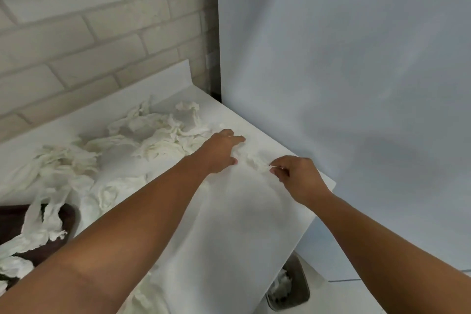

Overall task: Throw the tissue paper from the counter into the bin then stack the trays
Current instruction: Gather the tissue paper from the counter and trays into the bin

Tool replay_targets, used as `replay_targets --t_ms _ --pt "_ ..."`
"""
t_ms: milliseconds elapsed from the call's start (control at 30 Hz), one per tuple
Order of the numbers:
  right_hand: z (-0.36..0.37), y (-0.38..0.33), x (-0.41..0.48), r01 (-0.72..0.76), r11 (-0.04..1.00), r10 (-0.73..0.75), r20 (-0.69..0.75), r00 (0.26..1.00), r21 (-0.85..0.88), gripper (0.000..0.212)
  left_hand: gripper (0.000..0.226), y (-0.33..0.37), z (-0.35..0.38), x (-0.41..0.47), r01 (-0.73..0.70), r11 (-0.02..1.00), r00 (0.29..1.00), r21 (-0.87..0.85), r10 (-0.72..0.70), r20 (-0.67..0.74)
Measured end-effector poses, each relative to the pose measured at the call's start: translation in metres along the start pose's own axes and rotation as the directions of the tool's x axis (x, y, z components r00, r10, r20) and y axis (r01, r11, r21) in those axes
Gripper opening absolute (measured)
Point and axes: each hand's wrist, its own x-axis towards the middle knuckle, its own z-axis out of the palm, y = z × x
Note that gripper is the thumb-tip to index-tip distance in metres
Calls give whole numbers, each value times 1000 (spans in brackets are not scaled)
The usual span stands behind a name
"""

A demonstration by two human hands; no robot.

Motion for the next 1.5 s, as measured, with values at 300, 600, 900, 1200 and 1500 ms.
replay_targets --t_ms 300,600,900,1200,1500 --pt "-22 22 -16 -231 965 248 -156 956 121 12 15 11 17 5 97 995 988 1 -96 -120" --pt "-52 34 -58 -203 915 276 -175 945 348 9 54 66 28 -41 -14 948 960 -318 -76 -268" --pt "-91 83 -148 -166 914 246 -178 953 371 23 23 171 66 -103 15 925 973 -380 -100 -206" --pt "-90 146 -226 -186 947 230 -148 962 262 27 17 244 138 -149 7 861 951 -508 -162 -262" --pt "-21 202 -256 -444 818 501 -74 862 366 22 22 234 239 -149 71 805 972 -589 -188 -140"
